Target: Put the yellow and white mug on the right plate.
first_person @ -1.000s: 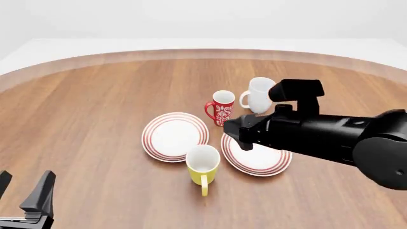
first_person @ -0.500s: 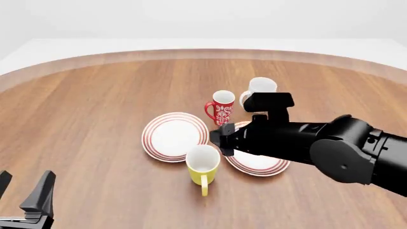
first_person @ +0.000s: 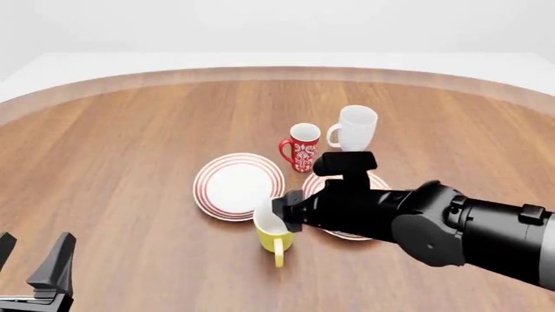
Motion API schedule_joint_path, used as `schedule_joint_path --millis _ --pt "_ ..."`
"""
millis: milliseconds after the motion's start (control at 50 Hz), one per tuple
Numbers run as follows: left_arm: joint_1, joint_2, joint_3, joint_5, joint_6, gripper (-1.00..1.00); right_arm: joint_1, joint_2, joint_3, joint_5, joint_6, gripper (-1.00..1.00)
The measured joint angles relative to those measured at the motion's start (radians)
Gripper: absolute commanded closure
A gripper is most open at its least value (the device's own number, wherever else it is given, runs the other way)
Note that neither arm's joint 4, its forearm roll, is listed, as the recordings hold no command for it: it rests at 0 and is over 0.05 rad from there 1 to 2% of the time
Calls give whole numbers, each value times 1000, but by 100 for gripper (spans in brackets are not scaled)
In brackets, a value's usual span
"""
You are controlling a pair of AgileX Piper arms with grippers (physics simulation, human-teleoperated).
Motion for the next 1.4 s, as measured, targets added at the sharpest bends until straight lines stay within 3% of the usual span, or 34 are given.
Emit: schedule_joint_path --millis 1400 --pt "0 0 0 0 0 -100 30 204 163 -341 115 -100"
